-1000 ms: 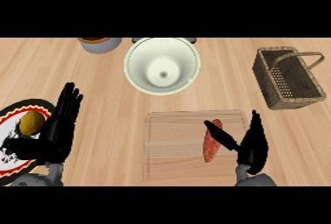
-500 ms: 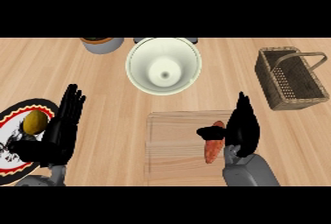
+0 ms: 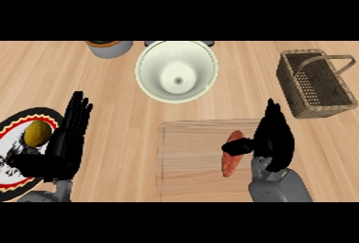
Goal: Pick the sweet potato from the cutting board and place it in the basket
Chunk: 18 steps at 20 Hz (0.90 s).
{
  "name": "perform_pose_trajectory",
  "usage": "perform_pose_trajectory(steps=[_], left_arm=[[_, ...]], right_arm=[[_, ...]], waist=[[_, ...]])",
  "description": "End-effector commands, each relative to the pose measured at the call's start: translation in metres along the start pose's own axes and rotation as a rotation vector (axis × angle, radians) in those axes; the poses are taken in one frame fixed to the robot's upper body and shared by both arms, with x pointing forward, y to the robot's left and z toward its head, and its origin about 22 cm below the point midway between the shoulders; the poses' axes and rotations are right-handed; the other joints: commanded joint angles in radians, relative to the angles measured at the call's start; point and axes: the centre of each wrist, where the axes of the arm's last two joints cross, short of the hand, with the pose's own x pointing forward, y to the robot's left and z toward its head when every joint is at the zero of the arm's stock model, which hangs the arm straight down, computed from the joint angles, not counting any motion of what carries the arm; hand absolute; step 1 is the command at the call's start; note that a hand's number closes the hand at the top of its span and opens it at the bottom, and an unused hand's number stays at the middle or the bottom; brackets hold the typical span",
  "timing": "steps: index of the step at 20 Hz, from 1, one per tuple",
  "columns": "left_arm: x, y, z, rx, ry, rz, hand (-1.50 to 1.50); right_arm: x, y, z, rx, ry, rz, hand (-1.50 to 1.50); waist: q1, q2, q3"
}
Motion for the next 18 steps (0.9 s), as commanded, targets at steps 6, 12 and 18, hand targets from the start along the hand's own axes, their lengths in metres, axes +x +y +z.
perform_pose_trajectory(steps=[6,12,18], left_arm=[[0.008,-0.006,-0.003,-0.009,-0.014,0.014,0.0],[0.0,-0.011,0.0,-0.009,-0.02,0.01,0.0],[0.016,-0.009,-0.001,-0.018,-0.01,0.014,0.0]], right_arm=[[-0.009,-0.015,0.015,0.037,0.211,0.08,-1.5],[-0.005,-0.007,0.018,0.006,0.195,0.076,-1.5],[-0.01,-0.01,0.016,-0.022,0.216,0.089,-1.5]], waist=[[0.009,0.007,0.003],[0.019,0.012,0.004],[0.019,0.009,0.004]])
